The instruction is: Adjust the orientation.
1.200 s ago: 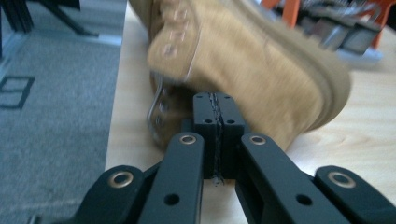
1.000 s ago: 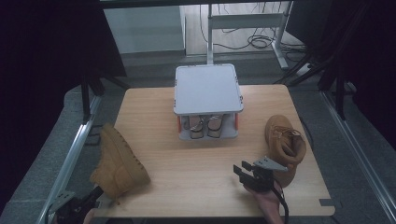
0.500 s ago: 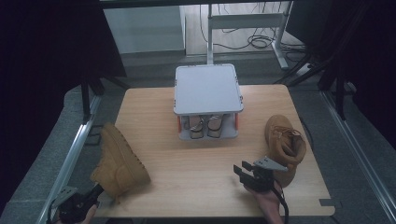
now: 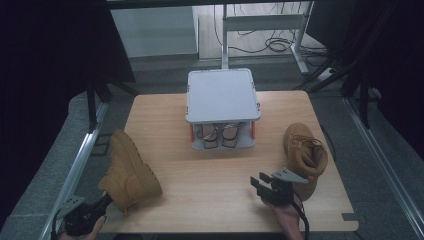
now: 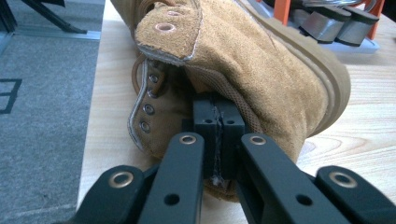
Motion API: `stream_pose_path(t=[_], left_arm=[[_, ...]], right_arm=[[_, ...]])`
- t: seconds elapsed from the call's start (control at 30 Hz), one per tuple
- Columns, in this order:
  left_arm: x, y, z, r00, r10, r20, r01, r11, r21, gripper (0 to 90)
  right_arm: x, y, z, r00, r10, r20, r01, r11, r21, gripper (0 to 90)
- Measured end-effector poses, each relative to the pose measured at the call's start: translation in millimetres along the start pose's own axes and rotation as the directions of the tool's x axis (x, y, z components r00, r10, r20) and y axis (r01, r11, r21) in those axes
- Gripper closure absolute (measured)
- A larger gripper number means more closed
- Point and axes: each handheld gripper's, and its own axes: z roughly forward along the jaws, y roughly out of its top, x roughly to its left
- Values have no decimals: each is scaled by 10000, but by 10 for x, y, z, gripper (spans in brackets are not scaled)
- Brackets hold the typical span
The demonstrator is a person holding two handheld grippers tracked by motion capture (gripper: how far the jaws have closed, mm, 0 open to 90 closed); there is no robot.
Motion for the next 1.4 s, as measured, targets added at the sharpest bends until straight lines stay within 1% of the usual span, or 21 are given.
stream_pose_path(t=[0.2,0.4,0.57,0.7,0.97,1.07,1.17,1.2,1.23,1.4], left_arm=[[-36,69,11,9998,124,140,-123,9999,-96,892],[-50,83,18,9997,82,222,-78,9998,-198,892],[-61,108,26,9995,122,278,-115,9997,-232,891],[-91,153,61,9992,323,250,-319,9993,-169,891],[-134,260,145,9977,387,557,-377,9991,-192,889],[-174,294,189,9965,484,684,-474,9987,-166,887],[-233,321,272,9935,642,945,-650,9979,58,875],[-262,330,304,9921,690,1043,-698,9976,39,875],[-289,353,321,9914,710,1102,-706,9975,-77,876],[-444,551,457,9854,1044,1347,-1035,9945,-141,880]], right_arm=[[-4,1,-2,10000,18,6,-18,10000,-3,552],[-9,3,-9,10000,-1,8,1,10000,-20,550],[-4,1,-6,10000,15,-6,-15,10000,-1,550],[-8,0,-5,10000,16,10,-16,10000,-3,550],[-19,3,-14,10000,68,13,-68,10000,-27,550],[-18,2,-13,10000,68,8,-68,10000,-26,549],[-20,3,-16,10000,66,12,-66,10000,-33,549],[-22,3,-17,10000,70,13,-70,10000,-40,549],[-26,3,-17,10000,60,24,-60,10000,-48,548],[-34,2,-15,10000,62,51,-61,10000,-57,548]])
